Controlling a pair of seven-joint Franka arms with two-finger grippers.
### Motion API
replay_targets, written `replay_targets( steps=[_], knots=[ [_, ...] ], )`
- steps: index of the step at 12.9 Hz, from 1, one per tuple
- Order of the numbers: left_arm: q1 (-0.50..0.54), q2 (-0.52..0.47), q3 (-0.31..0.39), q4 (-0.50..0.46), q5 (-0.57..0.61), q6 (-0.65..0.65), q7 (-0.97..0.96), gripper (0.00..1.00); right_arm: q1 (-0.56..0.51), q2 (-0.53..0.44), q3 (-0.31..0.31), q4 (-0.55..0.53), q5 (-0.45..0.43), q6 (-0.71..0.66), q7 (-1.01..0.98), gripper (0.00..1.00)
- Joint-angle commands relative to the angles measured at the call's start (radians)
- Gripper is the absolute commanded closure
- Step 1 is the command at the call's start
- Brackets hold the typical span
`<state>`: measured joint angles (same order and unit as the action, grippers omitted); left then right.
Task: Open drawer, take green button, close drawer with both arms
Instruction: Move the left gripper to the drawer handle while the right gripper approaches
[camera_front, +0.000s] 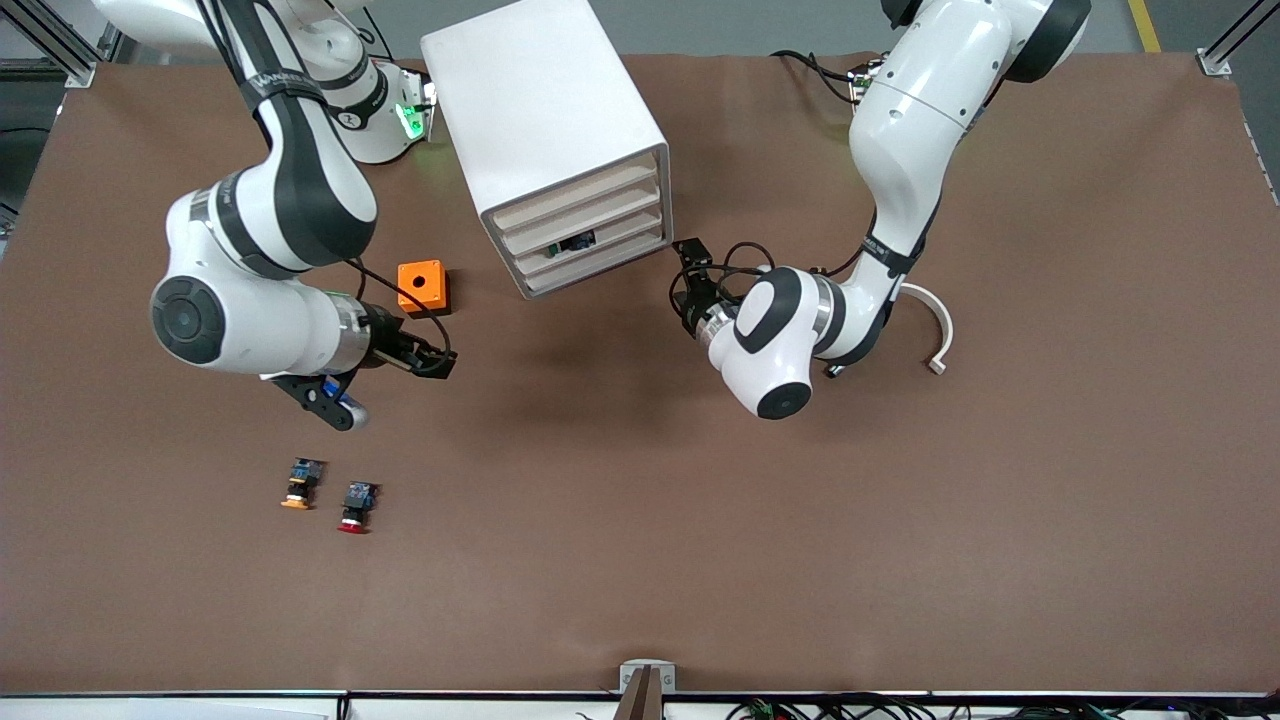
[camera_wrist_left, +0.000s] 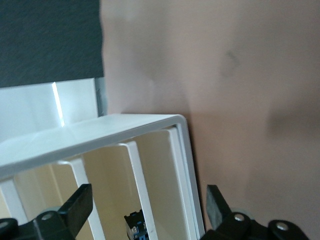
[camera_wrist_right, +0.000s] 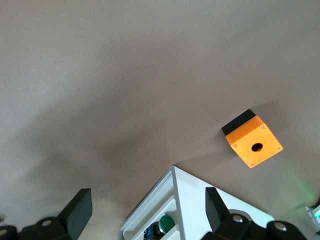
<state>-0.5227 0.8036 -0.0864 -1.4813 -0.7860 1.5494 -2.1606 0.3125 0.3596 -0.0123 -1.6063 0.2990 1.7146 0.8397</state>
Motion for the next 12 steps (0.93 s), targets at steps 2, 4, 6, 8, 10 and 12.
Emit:
replay_targets(
  steps=[2, 4, 6, 8, 10, 12],
  knots=[
    [-0.026, 0.068, 0.005, 0.019, -0.128, -0.020, -0.233, 0.05, 0.071, 0.056, -0.006, 0.095, 0.034, 0.028, 0.186, 0.01],
    [-0.066, 0.078, 0.002, 0.019, -0.140, -0.028, -0.277, 0.09, 0.077, 0.068, -0.006, 0.114, 0.077, 0.029, 0.216, 0.01],
    [-0.085, 0.115, 0.002, 0.021, -0.179, -0.032, -0.309, 0.17, 0.071, 0.068, -0.008, 0.114, 0.084, 0.034, 0.213, 0.00],
    [-0.111, 0.126, -0.001, 0.021, -0.185, -0.035, -0.309, 0.22, 0.059, 0.068, -0.008, 0.111, 0.088, 0.033, 0.205, 0.00],
    [-0.140, 0.131, -0.001, 0.021, -0.185, -0.034, -0.305, 0.44, 0.057, 0.068, -0.008, 0.109, 0.088, 0.033, 0.203, 0.00],
    [-0.138, 0.132, -0.001, 0.026, -0.185, -0.034, -0.266, 0.60, 0.059, 0.068, -0.008, 0.109, 0.088, 0.033, 0.205, 0.00]
  ],
)
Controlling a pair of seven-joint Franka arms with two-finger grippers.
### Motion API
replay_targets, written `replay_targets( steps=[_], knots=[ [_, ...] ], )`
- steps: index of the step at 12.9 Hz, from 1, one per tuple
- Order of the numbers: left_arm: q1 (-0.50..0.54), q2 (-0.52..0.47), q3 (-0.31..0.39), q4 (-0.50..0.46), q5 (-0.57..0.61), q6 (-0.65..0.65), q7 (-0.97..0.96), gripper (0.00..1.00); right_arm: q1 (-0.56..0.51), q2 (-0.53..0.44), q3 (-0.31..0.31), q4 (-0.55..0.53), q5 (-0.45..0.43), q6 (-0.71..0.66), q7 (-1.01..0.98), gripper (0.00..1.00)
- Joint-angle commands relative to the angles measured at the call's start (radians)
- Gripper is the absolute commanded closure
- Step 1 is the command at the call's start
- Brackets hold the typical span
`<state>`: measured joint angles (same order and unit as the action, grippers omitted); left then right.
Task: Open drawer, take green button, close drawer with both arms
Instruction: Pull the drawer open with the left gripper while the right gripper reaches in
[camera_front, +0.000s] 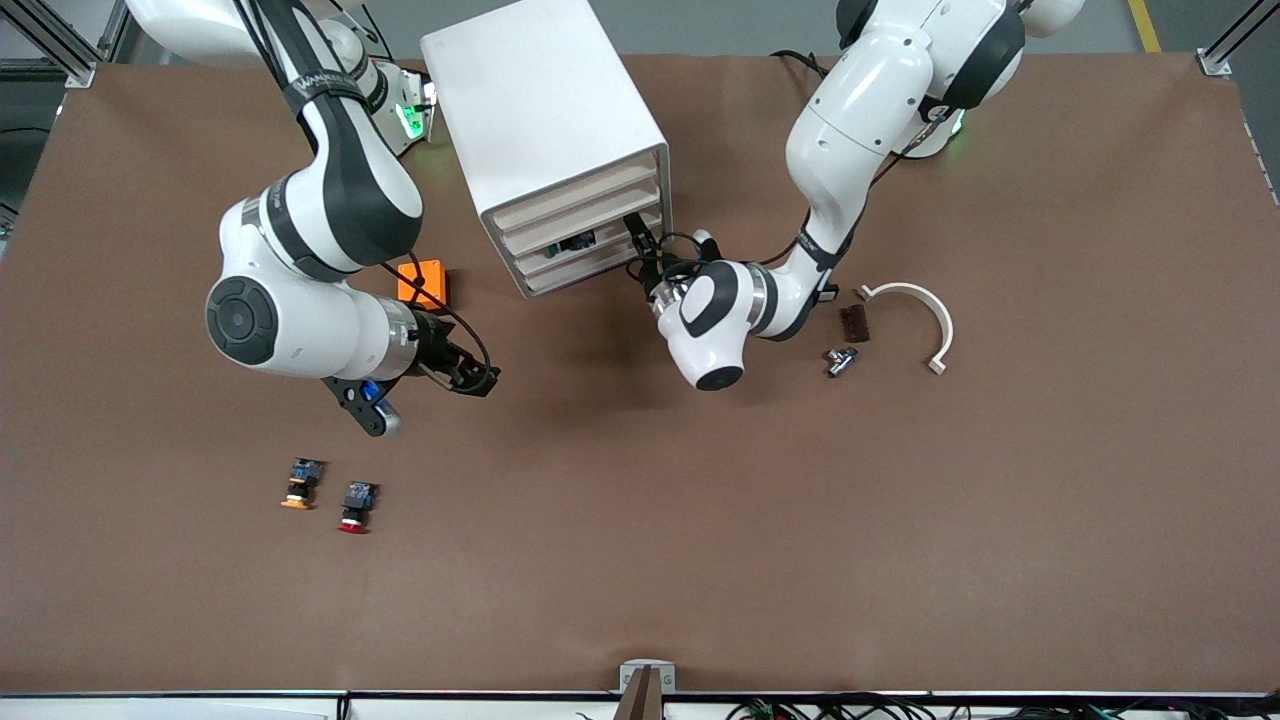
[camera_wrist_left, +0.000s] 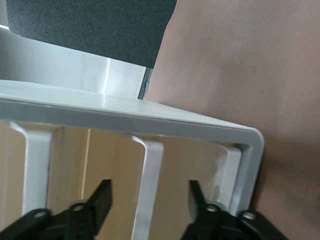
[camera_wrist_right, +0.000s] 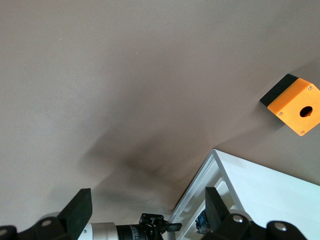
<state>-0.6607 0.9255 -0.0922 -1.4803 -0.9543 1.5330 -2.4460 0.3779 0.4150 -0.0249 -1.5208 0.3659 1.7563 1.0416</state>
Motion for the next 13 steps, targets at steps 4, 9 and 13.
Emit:
replay_targets(
  steps=[4, 9, 13],
  knots=[
    [0.010, 0.003, 0.006, 0.031, -0.014, -0.017, 0.159, 0.77, 0.006, 0.013, 0.005, 0.022, 0.021, -0.005, 0.015, 0.00],
    [0.044, 0.001, 0.012, 0.066, -0.014, -0.017, 0.214, 1.00, 0.073, 0.014, 0.005, 0.016, 0.018, 0.078, 0.136, 0.00],
    [0.147, 0.007, 0.015, 0.104, -0.008, -0.017, 0.275, 1.00, 0.139, 0.040, 0.003, 0.014, 0.008, 0.118, 0.215, 0.00]
  ],
)
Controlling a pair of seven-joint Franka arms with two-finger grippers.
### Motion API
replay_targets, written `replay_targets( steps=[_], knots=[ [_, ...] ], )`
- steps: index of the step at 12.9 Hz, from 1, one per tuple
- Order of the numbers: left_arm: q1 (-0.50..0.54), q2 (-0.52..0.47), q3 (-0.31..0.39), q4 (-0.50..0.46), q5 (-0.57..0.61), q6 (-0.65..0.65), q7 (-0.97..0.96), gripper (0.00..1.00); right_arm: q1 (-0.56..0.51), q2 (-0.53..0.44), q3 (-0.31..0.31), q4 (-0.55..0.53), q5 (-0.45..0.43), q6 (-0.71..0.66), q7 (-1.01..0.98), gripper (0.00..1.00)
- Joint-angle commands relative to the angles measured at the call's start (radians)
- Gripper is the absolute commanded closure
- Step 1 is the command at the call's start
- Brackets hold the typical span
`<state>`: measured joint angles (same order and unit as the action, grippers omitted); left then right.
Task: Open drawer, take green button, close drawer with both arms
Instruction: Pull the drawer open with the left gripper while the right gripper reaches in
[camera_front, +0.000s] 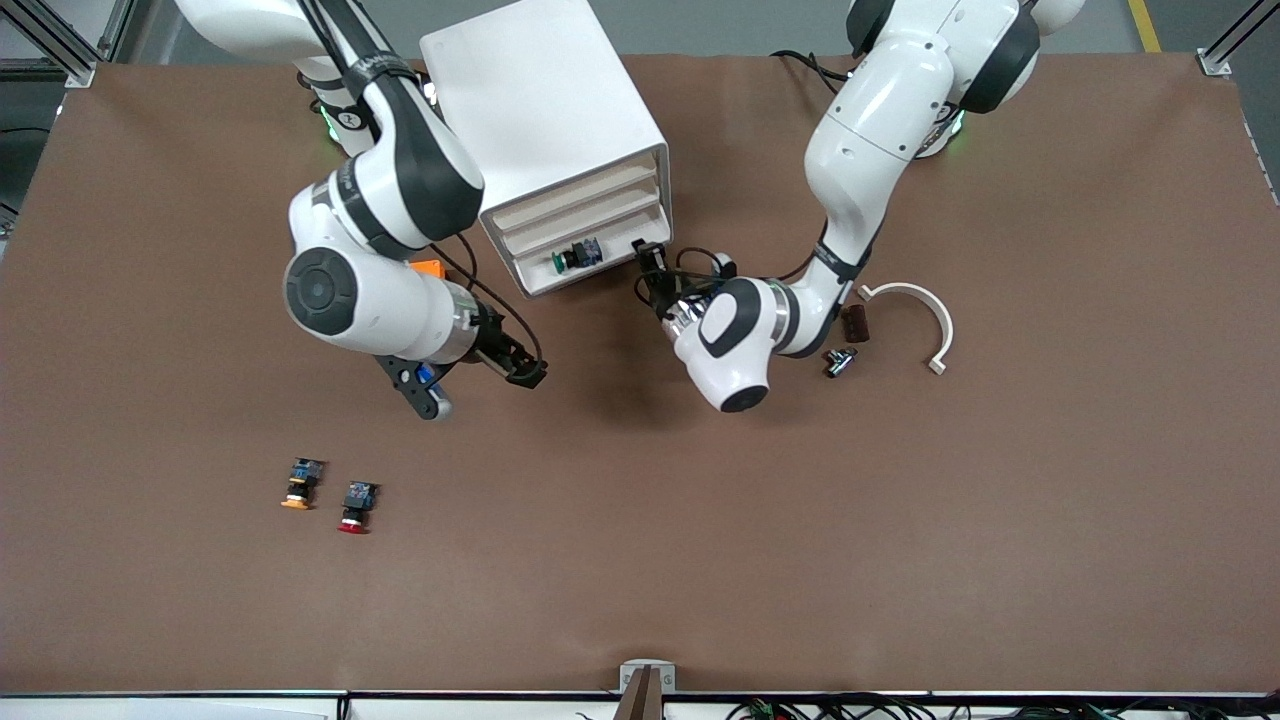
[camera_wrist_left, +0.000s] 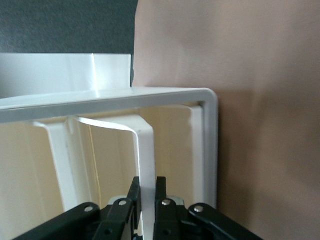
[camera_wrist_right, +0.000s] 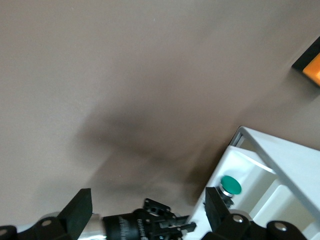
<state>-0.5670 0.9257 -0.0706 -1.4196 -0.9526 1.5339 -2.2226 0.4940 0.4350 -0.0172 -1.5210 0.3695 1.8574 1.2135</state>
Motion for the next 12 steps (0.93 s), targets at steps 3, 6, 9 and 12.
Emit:
replay_targets(
  steps=[3, 6, 9, 12],
  knots=[
    [0.081, 0.013, 0.023, 0.050, -0.008, 0.006, 0.093, 1.00, 0.073, 0.028, -0.004, -0.027, 0.005, 0.077, 0.073, 0.00],
    [0.082, 0.018, 0.035, 0.057, -0.008, 0.026, 0.098, 0.87, 0.127, 0.031, -0.004, -0.063, 0.003, 0.159, 0.139, 0.00],
    [0.097, 0.007, 0.041, 0.054, -0.002, 0.020, 0.090, 0.40, 0.170, 0.033, -0.004, -0.140, 0.002, 0.229, 0.173, 0.00],
    [0.139, -0.007, 0.051, 0.062, 0.000, 0.017, 0.090, 0.09, 0.208, 0.005, -0.006, -0.233, 0.002, 0.290, 0.175, 0.00]
  ],
)
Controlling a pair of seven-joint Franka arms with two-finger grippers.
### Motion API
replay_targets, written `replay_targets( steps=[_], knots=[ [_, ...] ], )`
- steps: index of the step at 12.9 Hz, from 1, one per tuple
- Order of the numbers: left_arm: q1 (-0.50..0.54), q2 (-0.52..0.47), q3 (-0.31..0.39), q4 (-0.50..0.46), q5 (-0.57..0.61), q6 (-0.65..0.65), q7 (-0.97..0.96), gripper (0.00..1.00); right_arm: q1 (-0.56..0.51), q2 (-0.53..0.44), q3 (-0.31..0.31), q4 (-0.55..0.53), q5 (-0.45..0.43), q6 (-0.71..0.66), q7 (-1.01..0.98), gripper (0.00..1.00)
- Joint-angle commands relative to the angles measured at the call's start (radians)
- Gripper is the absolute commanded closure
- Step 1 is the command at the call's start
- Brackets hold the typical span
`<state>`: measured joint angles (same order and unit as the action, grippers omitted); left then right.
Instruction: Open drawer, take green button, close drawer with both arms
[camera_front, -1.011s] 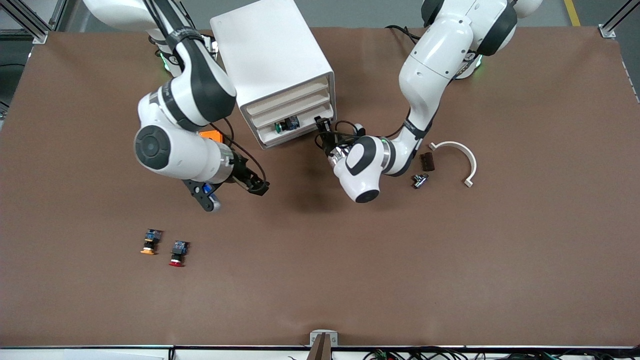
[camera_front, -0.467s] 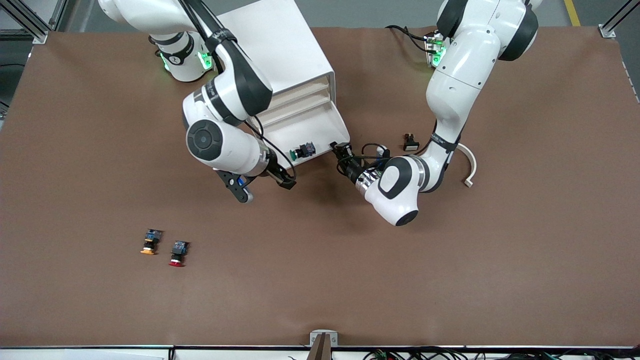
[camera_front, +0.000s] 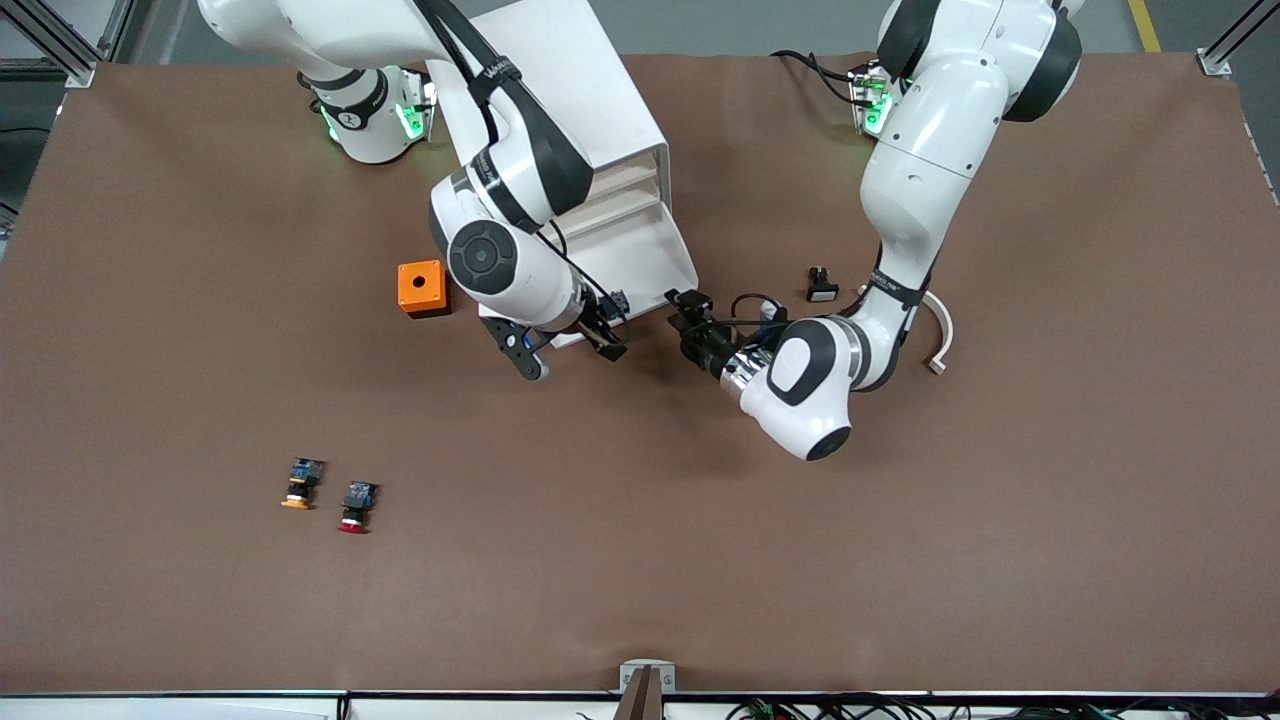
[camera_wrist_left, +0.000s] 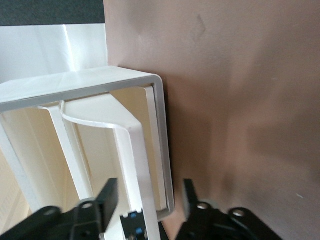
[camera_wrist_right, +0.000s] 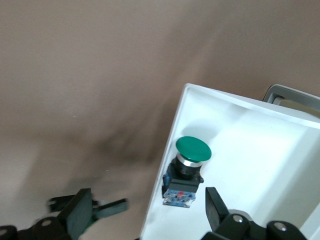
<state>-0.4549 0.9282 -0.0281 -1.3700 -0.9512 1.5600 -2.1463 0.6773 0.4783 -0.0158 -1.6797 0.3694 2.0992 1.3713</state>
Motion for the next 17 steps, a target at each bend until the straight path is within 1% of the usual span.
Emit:
replay_targets(
  steps=[1, 3, 5, 7, 8, 10, 12, 14, 15, 16, 17],
  knots=[
    [0.042, -0.015, 0.017, 0.026, 0.020, -0.009, 0.019, 0.01, 0.034, -0.047, -0.007, -0.115, 0.002, 0.088, 0.017, 0.00],
    [0.077, -0.025, 0.019, 0.043, 0.110, -0.009, 0.025, 0.01, 0.064, -0.067, -0.007, -0.187, 0.002, 0.163, 0.017, 0.00],
    [0.105, -0.043, 0.020, 0.060, 0.181, -0.009, 0.040, 0.01, 0.071, -0.069, -0.007, -0.210, 0.002, 0.183, 0.017, 0.01],
    [0.139, -0.063, 0.016, 0.061, 0.262, -0.009, 0.051, 0.01, 0.079, -0.069, -0.007, -0.215, 0.002, 0.183, 0.018, 0.05],
    [0.147, -0.081, 0.017, 0.065, 0.302, -0.009, 0.057, 0.01, 0.084, -0.070, -0.007, -0.219, 0.002, 0.185, 0.029, 0.09],
    [0.150, -0.115, 0.016, 0.077, 0.403, -0.024, 0.124, 0.01, 0.094, -0.069, -0.007, -0.221, 0.002, 0.186, 0.037, 0.21],
    [0.148, -0.155, 0.013, 0.077, 0.491, -0.028, 0.230, 0.01, 0.096, -0.069, -0.007, -0.225, 0.002, 0.188, 0.037, 0.30],
    [0.137, -0.199, 0.013, 0.077, 0.570, -0.028, 0.400, 0.01, 0.097, -0.069, -0.007, -0.227, 0.002, 0.188, 0.037, 0.37],
    [0.134, -0.230, 0.013, 0.074, 0.606, -0.028, 0.467, 0.00, 0.096, -0.070, -0.007, -0.227, 0.002, 0.183, 0.037, 0.47],
    [0.131, -0.247, 0.011, 0.072, 0.633, -0.029, 0.497, 0.01, 0.096, -0.070, -0.007, -0.227, 0.002, 0.179, 0.037, 0.61],
    [0.124, -0.265, 0.010, 0.065, 0.656, -0.043, 0.514, 0.01, 0.096, -0.070, -0.007, -0.225, 0.000, 0.176, 0.035, 0.72]
  ],
)
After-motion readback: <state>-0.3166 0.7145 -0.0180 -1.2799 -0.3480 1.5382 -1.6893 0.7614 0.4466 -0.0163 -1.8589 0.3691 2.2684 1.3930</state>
